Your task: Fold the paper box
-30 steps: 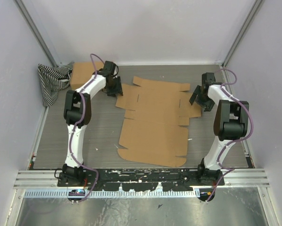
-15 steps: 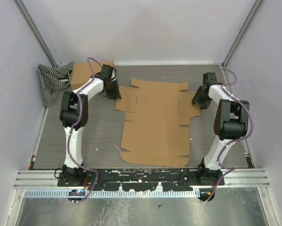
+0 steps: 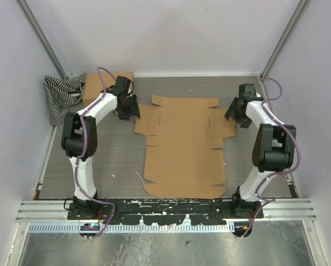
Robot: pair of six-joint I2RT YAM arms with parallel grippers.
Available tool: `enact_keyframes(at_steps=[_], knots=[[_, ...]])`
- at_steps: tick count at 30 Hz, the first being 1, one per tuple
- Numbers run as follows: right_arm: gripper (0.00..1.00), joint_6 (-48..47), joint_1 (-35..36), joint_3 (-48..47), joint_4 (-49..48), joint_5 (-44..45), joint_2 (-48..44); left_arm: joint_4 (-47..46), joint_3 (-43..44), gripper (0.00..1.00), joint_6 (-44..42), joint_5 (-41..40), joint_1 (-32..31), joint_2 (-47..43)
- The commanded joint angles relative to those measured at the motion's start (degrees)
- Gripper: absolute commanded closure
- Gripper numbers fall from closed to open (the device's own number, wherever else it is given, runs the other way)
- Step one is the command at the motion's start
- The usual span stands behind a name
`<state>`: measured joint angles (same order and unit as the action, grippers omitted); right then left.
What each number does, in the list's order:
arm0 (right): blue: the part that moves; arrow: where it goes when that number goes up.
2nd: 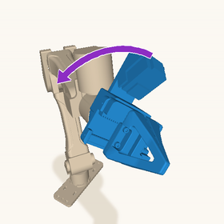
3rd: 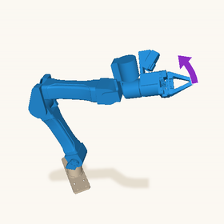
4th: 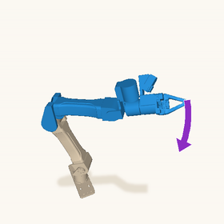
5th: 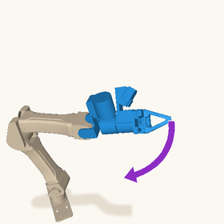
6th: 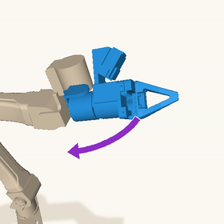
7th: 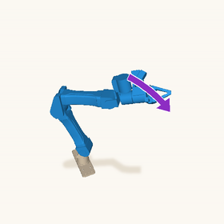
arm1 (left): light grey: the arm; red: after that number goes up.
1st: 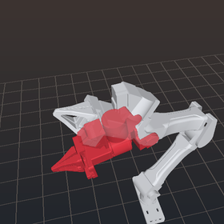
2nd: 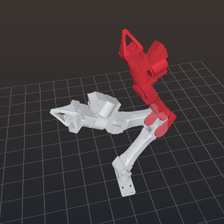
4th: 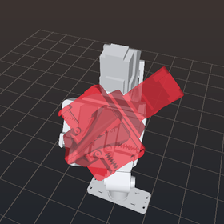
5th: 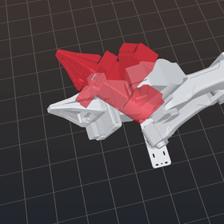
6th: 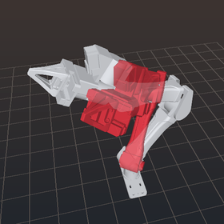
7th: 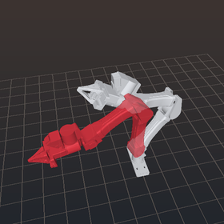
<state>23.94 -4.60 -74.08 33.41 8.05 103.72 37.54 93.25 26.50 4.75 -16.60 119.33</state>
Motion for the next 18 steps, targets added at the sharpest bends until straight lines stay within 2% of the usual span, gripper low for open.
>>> enact_keyframes(at_steps=[1,3,5,9,13,15,18], knots=[[0.27,0.7,0.1,0.1,-3.3,-0.3,-11.5,-0.9,-2.9,0.34,0.7,-4.0,0.0,-8.9],[0.27,-0.6,0.1,-2.3,-5.5,-7.2,-9.7,-6.2,-3.1,0.33,1.9,-3.3,0.0,-9.9],[0.27,-2.1,0.4,-9.0,-4.2,-11.7,-4.1,-8.4,2.1,0.33,2.4,-1.1,0.0,-6.9],[0.31,-3.5,0.6,-21.7,-1.0,-16.7,8.6,-1.4,23.4,0.34,2.9,4.1,-0.2,6.7],[0.31,-3.5,0.7,-28.0,-1.8,-18.5,16.6,6.8,44.1,0.38,3.6,6.5,-0.7,20.4],[0.32,-3.9,0.7,-30.6,-1.7,-20.6,19.7,7.3,48.0,0.39,3.8,6.5,-1.2,23.8],[0.34,-3.8,1.0,-31.4,-3.0,-22.1,22.1,4.7,45.8,0.4,4.6,6.6,-2.0,24.9]])
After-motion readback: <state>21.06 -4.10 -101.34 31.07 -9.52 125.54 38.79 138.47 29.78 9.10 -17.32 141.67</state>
